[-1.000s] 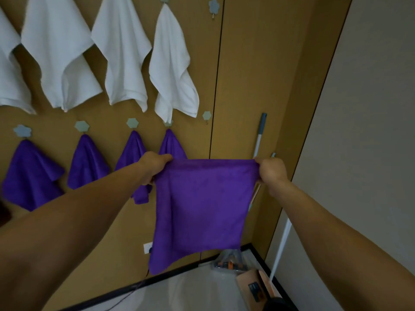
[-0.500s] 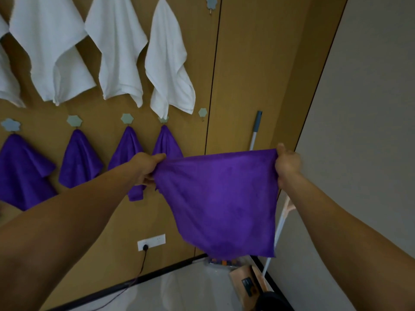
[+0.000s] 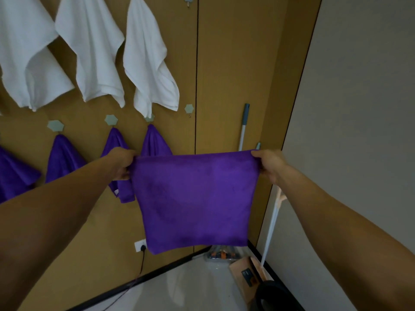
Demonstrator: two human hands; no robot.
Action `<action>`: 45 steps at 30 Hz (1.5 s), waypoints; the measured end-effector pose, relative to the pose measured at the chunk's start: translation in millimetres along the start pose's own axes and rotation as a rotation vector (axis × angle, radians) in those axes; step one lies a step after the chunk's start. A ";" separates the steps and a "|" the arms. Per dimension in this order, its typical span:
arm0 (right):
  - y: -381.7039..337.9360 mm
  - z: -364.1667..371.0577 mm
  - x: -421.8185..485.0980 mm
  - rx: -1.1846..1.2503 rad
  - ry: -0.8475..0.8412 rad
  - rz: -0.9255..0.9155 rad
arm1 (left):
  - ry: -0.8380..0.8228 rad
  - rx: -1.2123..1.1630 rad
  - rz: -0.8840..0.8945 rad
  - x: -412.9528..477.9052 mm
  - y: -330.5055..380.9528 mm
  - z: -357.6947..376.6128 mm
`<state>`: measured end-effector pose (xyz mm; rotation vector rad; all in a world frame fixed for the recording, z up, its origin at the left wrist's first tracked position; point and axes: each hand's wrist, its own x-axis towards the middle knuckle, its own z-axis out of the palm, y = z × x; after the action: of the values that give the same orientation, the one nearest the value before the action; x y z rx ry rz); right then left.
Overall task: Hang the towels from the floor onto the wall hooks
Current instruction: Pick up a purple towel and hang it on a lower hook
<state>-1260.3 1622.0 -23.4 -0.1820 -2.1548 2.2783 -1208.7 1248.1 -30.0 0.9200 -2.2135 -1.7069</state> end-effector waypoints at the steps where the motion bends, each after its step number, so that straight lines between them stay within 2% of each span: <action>1: 1.3 2.4 -0.6 -0.032 -0.001 -0.002 | 0.024 -0.009 -0.002 2.1 -1.6 -1.0; 5: 6.7 7.9 0.8 -0.136 0.025 -0.031 | 0.095 -0.076 0.019 5.6 -5.4 -2.1; 11: 1.4 19.7 -0.5 -0.109 -0.014 -0.126 | 0.138 -0.054 0.022 9.4 -6.8 -10.0; 17: 8.9 22.1 3.5 -0.159 0.021 -0.058 | 0.129 -0.123 0.006 10.5 -7.3 -15.7; 22: 24.5 21.6 12.5 -0.408 0.048 -0.041 | 0.159 -0.107 0.055 18.1 -5.9 -10.1; 25: 27.1 18.9 16.9 -0.430 0.073 -0.020 | 0.125 -0.087 0.073 23.8 -7.3 -9.6; 29: 27.4 22.2 22.5 -0.263 0.105 -0.092 | 0.000 -0.076 0.043 27.1 -11.0 -9.3; 32: 25.8 23.9 23.1 -0.139 0.119 -0.113 | -0.209 -0.003 -0.034 26.1 -10.1 -15.6; 37: 24.6 23.1 22.0 -0.137 0.141 -0.048 | -0.508 0.117 -0.017 24.0 -7.2 -20.9; 39: 24.1 21.7 14.9 -0.143 0.042 -0.058 | -0.606 0.227 0.023 21.6 -5.2 -18.5; 42: 24.1 13.6 7.4 -0.486 -0.066 -0.099 | -0.598 0.418 0.161 16.9 -4.8 -10.8; 44: 22.9 8.5 10.6 -0.761 -0.054 -0.142 | -0.454 0.408 0.320 15.9 -2.2 -0.9; 45: 20.6 6.1 14.9 -0.820 -0.004 -0.193 | -0.364 0.380 0.421 17.3 -0.1 5.6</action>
<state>-1274.0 1615.9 -44.9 0.0389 -2.8131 1.1893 -1225.1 1242.5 -35.5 0.1689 -2.7774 -1.3650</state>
